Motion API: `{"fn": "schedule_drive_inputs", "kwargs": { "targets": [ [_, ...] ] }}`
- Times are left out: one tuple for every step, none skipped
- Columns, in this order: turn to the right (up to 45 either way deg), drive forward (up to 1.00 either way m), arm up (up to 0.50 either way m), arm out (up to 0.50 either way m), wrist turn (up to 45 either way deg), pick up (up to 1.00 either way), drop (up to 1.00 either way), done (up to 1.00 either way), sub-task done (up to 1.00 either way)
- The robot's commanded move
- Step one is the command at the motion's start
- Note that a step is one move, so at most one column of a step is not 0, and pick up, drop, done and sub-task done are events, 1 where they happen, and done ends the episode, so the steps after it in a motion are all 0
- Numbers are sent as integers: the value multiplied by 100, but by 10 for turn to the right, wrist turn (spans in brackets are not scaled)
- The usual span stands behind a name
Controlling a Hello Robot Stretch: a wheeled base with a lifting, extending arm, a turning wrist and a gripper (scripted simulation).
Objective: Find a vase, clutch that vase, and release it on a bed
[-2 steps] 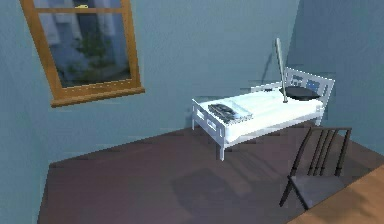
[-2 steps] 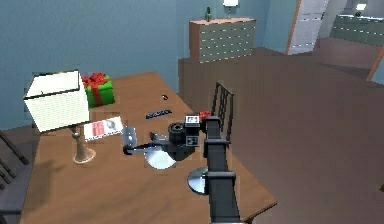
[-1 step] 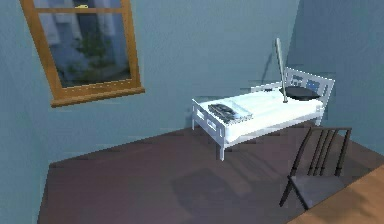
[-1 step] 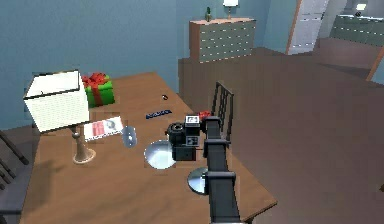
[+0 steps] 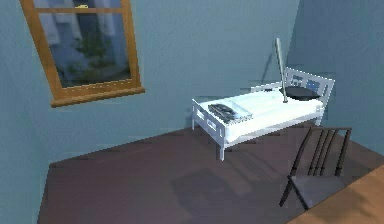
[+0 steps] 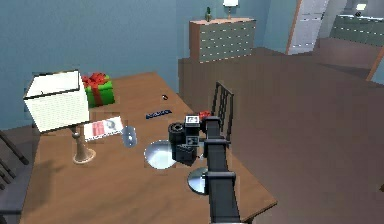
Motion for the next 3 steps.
{"fn": "schedule_drive_inputs", "kwargs": {
  "targets": [
    [0, 0, -30, 0, 0, 0, 0, 0, 0],
    [0, 0, 0, 0, 0, 100, 0, 0, 0],
    [0, 0, 10, 0, 0, 0, 0, 0, 0]
  ]
}}
